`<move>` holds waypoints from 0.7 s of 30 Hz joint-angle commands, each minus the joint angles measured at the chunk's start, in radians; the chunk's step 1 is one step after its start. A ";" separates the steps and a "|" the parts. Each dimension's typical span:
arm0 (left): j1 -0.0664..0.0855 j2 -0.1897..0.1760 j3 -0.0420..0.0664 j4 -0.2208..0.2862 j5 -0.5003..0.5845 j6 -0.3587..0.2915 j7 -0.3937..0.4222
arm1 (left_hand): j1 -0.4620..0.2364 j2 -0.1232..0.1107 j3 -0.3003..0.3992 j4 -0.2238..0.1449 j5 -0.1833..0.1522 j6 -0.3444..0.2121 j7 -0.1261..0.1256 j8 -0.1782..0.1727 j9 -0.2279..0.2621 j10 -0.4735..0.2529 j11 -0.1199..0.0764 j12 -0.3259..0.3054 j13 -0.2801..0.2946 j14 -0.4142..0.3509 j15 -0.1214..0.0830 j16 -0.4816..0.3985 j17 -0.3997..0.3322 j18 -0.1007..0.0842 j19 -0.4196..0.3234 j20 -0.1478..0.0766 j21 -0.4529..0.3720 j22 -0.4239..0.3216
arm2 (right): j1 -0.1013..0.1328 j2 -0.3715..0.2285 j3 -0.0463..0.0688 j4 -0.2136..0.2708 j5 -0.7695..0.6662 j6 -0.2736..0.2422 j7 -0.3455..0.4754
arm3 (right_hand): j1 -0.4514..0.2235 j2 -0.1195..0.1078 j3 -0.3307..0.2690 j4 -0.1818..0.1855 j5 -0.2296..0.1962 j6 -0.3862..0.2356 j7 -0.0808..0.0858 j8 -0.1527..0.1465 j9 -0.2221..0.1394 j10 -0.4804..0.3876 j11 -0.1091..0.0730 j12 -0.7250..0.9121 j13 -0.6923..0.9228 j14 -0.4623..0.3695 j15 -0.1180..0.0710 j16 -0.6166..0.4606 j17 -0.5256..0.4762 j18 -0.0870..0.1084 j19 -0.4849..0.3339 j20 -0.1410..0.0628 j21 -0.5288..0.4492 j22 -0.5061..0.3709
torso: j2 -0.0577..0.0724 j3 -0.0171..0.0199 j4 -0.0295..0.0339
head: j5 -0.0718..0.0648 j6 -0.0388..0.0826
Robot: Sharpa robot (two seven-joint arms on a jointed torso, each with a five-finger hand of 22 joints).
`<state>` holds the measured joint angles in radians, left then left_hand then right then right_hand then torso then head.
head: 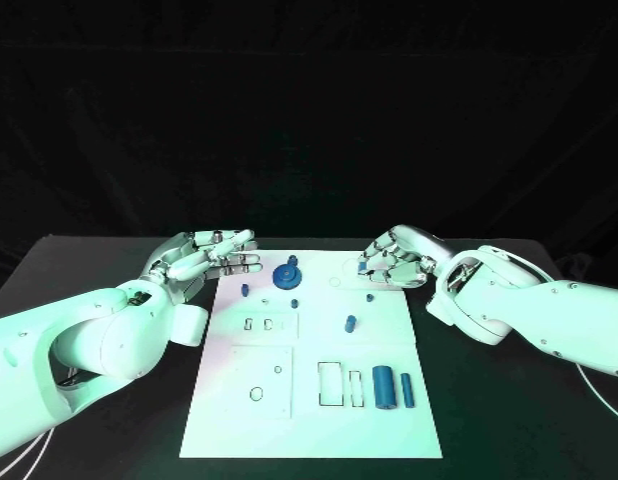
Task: Assemble the parts on the task board
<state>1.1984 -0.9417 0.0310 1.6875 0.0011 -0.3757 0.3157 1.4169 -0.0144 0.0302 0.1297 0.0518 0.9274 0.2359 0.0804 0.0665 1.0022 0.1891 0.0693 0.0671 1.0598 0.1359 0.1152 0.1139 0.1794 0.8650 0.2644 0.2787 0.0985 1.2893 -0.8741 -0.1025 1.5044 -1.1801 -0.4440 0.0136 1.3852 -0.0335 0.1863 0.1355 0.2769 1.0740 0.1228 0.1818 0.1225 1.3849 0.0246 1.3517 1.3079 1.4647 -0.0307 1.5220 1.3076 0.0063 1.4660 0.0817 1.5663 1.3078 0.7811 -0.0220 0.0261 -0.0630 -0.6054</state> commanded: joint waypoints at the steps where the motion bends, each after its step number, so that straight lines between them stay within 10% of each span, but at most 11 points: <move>1: 0.001 0.004 0.000 -0.004 0.001 0.021 0.000 | 0.007 0.005 0.000 -0.004 0.000 -0.004 0.001 -0.004 0.001 -0.005 -0.002 -0.002 0.000 0.003 0.006 -0.004 0.001 0.005 0.004 0.005 -0.002 -0.001 | 0.011 0.010 0.000 0.052 -0.081 0.012 -0.104 | -0.013 0.000 -0.001 0.008 0.004 0.009 -0.015 0.003 0.014 0.002 0.005 0.004 0.032 0.080 -0.006 0.000 0.148 -0.006 0.105 -0.007 0.005 0.263 | -0.002 -0.0009 0.0010 | 0.010 -0.005; 10: 0.001 0.019 0.000 -0.021 0.002 0.023 0.003 | -0.005 0.004 -0.008 0.002 -0.001 -0.004 0.001 -0.006 0.001 -0.006 -0.002 -0.003 0.000 0.004 0.007 -0.007 0.002 0.005 0.004 0.006 -0.002 -0.002 | 0.017 0.105 -0.001 0.102 -0.151 0.070 -0.170 | -0.037 -0.007 -0.007 0.021 0.011 0.006 -0.015 0.005 0.015 0.005 0.004 0.006 0.034 0.081 -0.007 0.000 0.149 -0.006 0.105 -0.008 0.005 0.263 | -0.012 -0.0067 0.0084 | 0.042 -0.025; 21: 0.001 0.023 0.000 -0.028 0.002 0.019 0.006 | -0.007 0.004 -0.009 0.003 -0.001 -0.004 0.001 -0.006 0.001 -0.006 -0.002 -0.003 0.000 0.004 0.007 -0.008 0.002 0.005 0.003 0.006 -0.002 -0.003 | -0.028 0.223 -0.009 0.085 -0.288 0.075 -0.259 | -0.052 -0.012 -0.012 0.030 0.020 0.004 -0.015 0.006 0.016 0.007 0.004 0.006 0.036 0.080 -0.007 -0.001 0.146 -0.006 0.105 -0.008 0.005 0.263 | -0.015 -0.0145 0.0118 | 0.070 -0.042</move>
<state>1.1984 -0.9205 0.0304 1.6582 0.0012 -0.3729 0.3137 1.4169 -0.0144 0.0262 0.1338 0.0518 0.9274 0.2359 0.0804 0.0665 1.0022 0.1891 0.0693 0.0671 1.0634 0.1395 0.1109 0.1147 0.1794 0.8650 0.2644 0.2787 0.0974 1.2640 -0.6538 -0.1108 1.5935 -1.3844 -0.3890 -0.1879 1.3421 -0.0427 0.1740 0.1616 0.2902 1.0776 0.1116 0.1818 0.1366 1.3877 0.0278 1.3556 1.3077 1.4647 -0.0307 1.5219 1.3074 0.0063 1.4660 0.0818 1.5662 1.3075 0.7664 -0.0341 0.0375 0.0035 -0.6448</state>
